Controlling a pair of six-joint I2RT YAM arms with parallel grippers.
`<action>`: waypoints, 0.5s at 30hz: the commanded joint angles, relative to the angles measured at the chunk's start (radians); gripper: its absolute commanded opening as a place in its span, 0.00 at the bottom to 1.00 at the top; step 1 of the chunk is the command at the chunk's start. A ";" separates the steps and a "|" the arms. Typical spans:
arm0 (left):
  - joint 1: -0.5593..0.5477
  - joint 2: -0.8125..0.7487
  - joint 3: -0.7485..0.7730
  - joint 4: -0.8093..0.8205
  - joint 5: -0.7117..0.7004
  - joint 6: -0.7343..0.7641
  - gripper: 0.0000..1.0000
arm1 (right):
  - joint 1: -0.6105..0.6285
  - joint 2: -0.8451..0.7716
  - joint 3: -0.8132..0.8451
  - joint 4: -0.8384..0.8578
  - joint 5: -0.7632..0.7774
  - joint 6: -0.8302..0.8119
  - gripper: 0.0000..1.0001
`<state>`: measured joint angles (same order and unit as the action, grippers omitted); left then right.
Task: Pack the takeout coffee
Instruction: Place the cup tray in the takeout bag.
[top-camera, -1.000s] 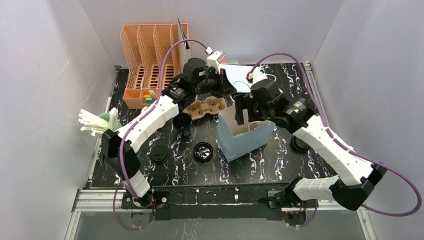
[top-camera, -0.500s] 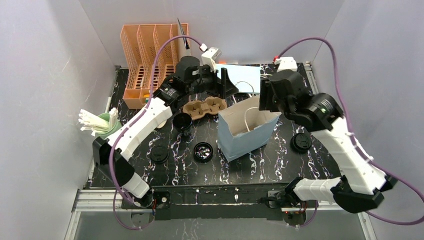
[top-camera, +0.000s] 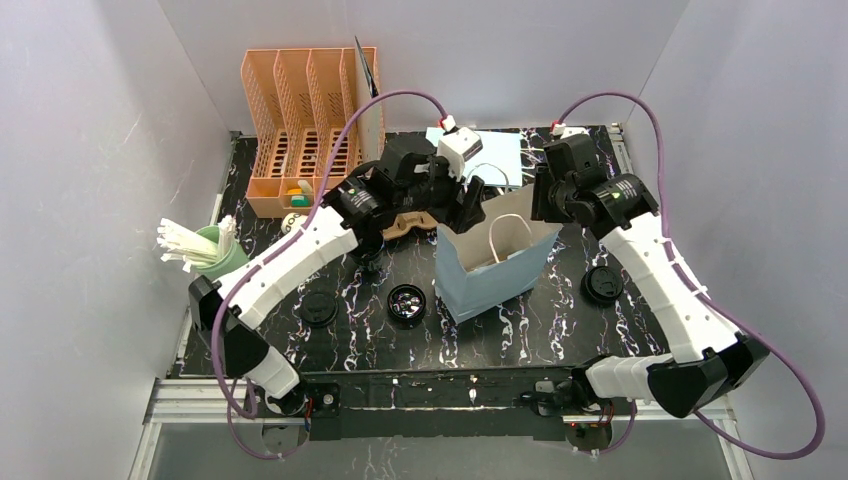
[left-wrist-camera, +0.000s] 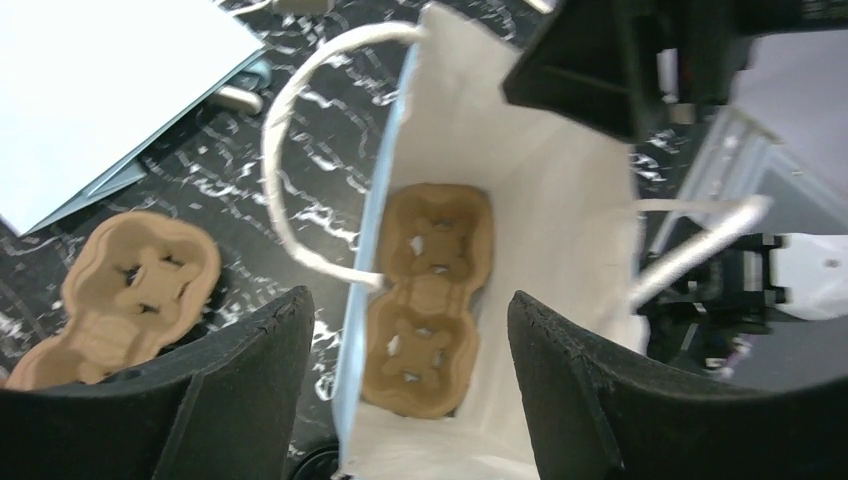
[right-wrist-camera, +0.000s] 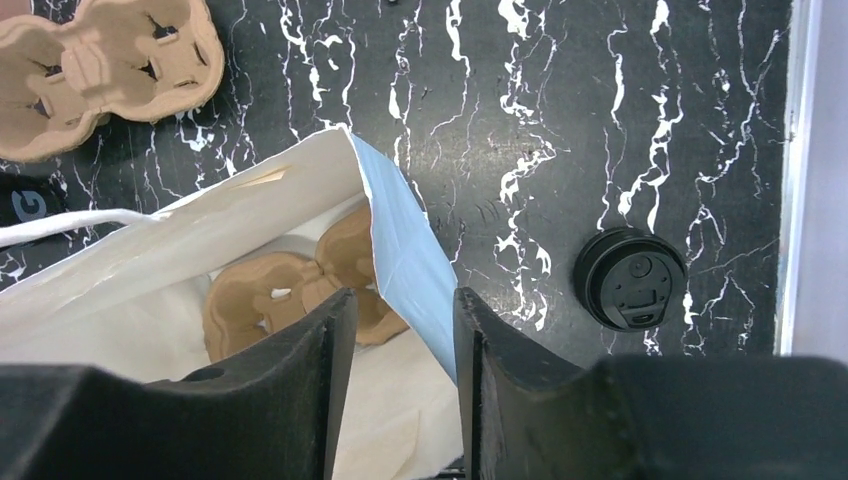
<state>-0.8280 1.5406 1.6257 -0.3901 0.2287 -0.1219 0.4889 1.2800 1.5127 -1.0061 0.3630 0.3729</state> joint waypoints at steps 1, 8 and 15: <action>0.001 0.032 0.012 -0.067 -0.095 0.081 0.69 | -0.015 -0.019 -0.043 0.094 -0.052 -0.028 0.45; -0.004 0.079 0.025 -0.097 -0.101 0.116 0.61 | -0.015 -0.083 -0.081 0.200 -0.091 -0.076 0.01; -0.006 0.099 0.052 -0.141 -0.082 0.153 0.12 | -0.014 -0.182 -0.143 0.315 -0.151 -0.102 0.01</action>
<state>-0.8288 1.6451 1.6276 -0.4812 0.1452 -0.0093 0.4778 1.1595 1.3949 -0.8192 0.2535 0.3008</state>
